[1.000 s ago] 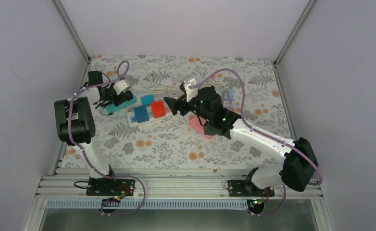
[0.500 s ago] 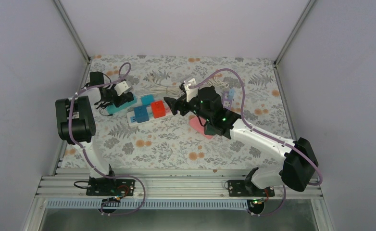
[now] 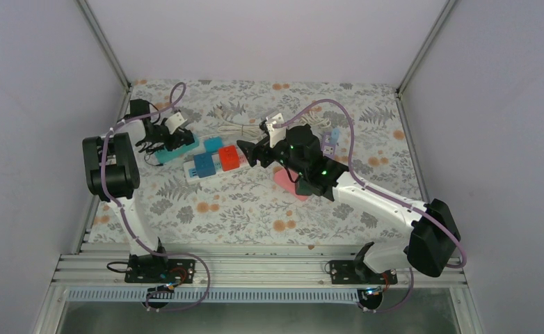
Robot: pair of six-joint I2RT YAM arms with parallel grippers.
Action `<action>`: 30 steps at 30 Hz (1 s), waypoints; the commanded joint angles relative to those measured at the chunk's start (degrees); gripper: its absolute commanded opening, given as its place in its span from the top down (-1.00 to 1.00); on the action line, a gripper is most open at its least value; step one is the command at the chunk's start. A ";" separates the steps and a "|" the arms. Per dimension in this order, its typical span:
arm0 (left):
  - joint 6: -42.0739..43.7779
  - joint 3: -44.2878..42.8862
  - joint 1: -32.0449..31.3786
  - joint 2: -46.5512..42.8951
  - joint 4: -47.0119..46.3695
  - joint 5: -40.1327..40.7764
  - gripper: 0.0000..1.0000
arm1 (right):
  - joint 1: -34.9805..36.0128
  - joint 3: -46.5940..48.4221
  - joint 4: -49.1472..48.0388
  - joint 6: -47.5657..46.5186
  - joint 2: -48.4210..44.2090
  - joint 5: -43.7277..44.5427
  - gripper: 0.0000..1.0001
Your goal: Insert the plug
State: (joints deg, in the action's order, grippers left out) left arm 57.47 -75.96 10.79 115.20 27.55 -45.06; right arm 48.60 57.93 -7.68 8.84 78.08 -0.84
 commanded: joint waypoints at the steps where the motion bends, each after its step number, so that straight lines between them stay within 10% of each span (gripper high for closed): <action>1: 1.20 2.32 -0.20 7.71 7.50 8.75 0.94 | -0.28 0.96 -1.87 -0.07 -0.58 -0.73 -0.89; 20: -2.45 0.75 -1.72 3.67 7.81 12.13 0.44 | -0.25 -0.41 -3.12 -0.71 -2.10 -0.56 -0.90; 24: -1.76 0.51 -1.65 -1.26 8.16 8.90 -0.10 | -0.20 -0.11 -2.95 -0.68 -2.11 -0.33 -0.90; 25: -1.34 0.34 -1.65 -2.49 8.55 8.03 -0.74 | -0.21 -0.12 -2.89 -0.69 -2.21 -0.38 -0.90; 26: -0.56 0.15 -1.65 -3.85 9.16 6.79 -0.97 | -0.29 -0.18 -2.93 -0.70 -2.30 -0.39 -0.90; 30: -1.74 1.04 -1.47 -10.49 6.02 4.91 -1.00 | -0.18 -0.23 -2.90 -0.49 -2.54 -0.26 -0.91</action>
State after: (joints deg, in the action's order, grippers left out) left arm 55.92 -75.44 9.10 111.74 34.15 -38.92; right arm 48.60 57.91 -8.73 8.62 77.17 -1.02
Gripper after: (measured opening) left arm 0.992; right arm 0.951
